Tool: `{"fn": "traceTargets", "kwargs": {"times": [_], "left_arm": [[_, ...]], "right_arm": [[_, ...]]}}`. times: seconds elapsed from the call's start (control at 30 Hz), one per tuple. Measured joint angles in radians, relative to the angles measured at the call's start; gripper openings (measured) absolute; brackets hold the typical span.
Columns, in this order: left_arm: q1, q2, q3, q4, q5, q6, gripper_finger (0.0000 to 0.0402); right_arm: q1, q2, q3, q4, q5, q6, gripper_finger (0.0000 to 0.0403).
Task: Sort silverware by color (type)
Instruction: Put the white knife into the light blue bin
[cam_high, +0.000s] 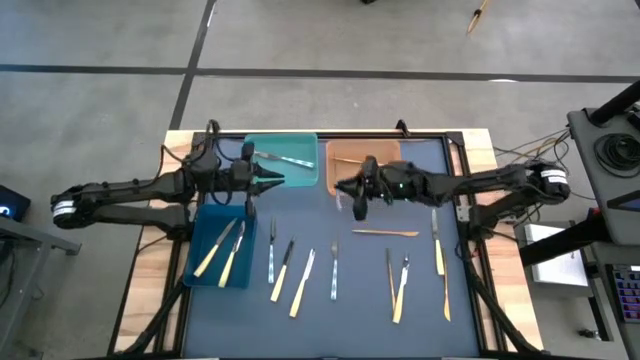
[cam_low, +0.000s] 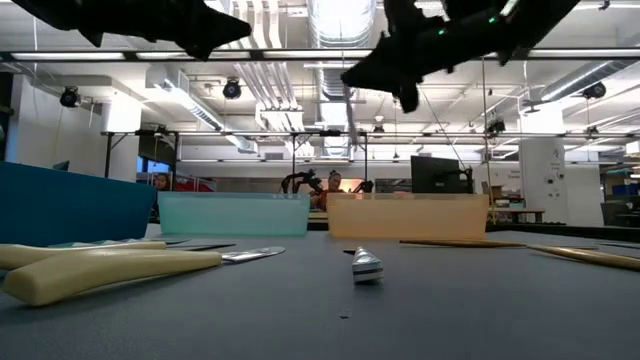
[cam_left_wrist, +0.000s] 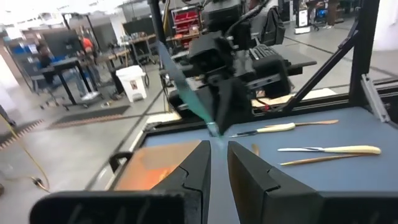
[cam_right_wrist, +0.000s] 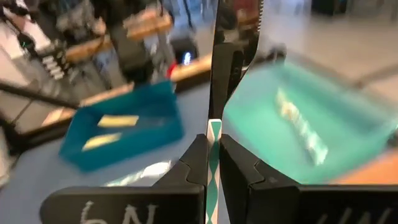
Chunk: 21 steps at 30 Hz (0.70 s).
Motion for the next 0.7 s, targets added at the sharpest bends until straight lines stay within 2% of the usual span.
{"fn": "traceTargets", "kwargs": {"times": [0.27, 0.5, 0.7], "left_arm": [[0.073, 0.004, 0.037, -0.002, -0.001, 0.082, 0.0037], [0.171, 0.030, 0.050, 0.010, -0.002, 0.056, 0.0037], [0.187, 0.055, 0.052, 0.050, -0.002, -0.016, 0.0037]], "right_arm": [[-0.116, 0.132, 0.001, 0.336, -0.024, -0.212, 0.0013], [-0.165, 0.223, 0.083, 0.348, -0.016, -0.339, 0.0013], [-0.166, 0.304, 0.193, 0.315, -0.016, -0.486, 0.0013]]}}
